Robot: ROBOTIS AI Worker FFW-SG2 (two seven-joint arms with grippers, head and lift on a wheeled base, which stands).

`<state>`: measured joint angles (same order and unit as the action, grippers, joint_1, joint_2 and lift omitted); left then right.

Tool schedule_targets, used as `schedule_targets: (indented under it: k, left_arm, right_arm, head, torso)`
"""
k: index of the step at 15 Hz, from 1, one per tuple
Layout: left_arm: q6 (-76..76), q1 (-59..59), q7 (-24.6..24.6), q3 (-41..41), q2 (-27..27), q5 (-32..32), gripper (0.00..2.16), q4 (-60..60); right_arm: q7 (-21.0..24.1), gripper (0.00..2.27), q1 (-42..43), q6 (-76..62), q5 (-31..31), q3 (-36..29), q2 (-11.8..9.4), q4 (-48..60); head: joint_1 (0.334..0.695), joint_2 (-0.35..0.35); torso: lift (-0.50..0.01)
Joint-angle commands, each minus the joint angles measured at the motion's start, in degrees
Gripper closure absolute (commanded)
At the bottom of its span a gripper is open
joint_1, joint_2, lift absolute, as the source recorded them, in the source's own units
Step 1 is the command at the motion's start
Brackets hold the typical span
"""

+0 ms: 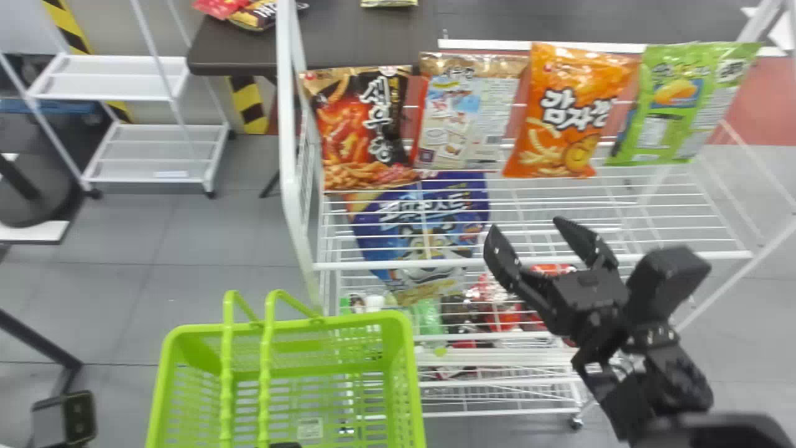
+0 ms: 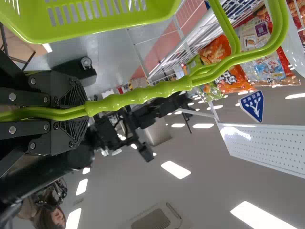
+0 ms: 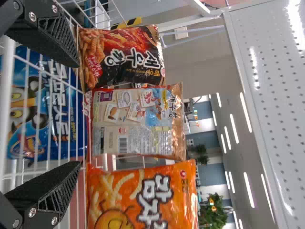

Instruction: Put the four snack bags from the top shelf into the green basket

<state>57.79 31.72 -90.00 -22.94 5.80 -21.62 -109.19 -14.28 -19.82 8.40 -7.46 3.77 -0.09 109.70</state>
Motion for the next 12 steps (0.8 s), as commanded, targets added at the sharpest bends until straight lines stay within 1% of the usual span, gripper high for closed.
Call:
schedule_targets:
  k: [1,3,4,6,9,11,12]
  left_arm:
    - [0.00,0.01,-0.57,0.01,0.18,-0.09,2.15,0.03]
    - [0.00,-0.17,-0.57,0.09,0.79,-0.18,2.15,0.12]
    - [0.00,-0.17,-0.57,0.09,0.88,-0.27,2.15,0.12]
    - [0.00,-0.34,-0.57,0.09,1.23,-0.62,2.15,0.56]
    - [0.00,-2.45,-0.57,1.15,2.55,-1.14,2.15,2.40]
    - [0.18,-3.77,-0.57,2.47,3.25,-1.14,2.15,3.55]
    - [0.00,-3.95,-0.57,2.55,3.34,-1.14,2.15,3.99]
  right_arm:
    - [0.40,0.08,7.69,6.50,-0.09,3.17,0.14,-3.35]
    - [1.89,0.08,13.49,6.50,-0.80,5.98,0.14,-8.36]
    - [1.89,0.08,16.92,6.32,-1.85,7.12,0.14,-11.44]
    - [1.89,0.08,22.19,4.57,-2.47,9.15,0.14,-16.80]
    - [1.72,0.08,29.05,4.04,-6.25,9.94,0.14,-24.62]
    - [0.40,0.08,32.74,3.69,-8.62,10.11,0.14,-30.68]
    - [-1.01,0.08,35.29,2.28,-10.64,10.64,0.14,-35.25]
  head:
    - [0.695,0.058]
    - [0.695,0.097]
    - [0.695,0.129]
    - [0.695,0.161]
    - [0.695,0.190]
    - [0.695,0.196]
    - [0.695,0.194]
  torso:
    - [0.000]
    - [0.000]
    - [0.000]
    - [0.000]
    - [0.000]
    - [0.000]
    - [0.000]
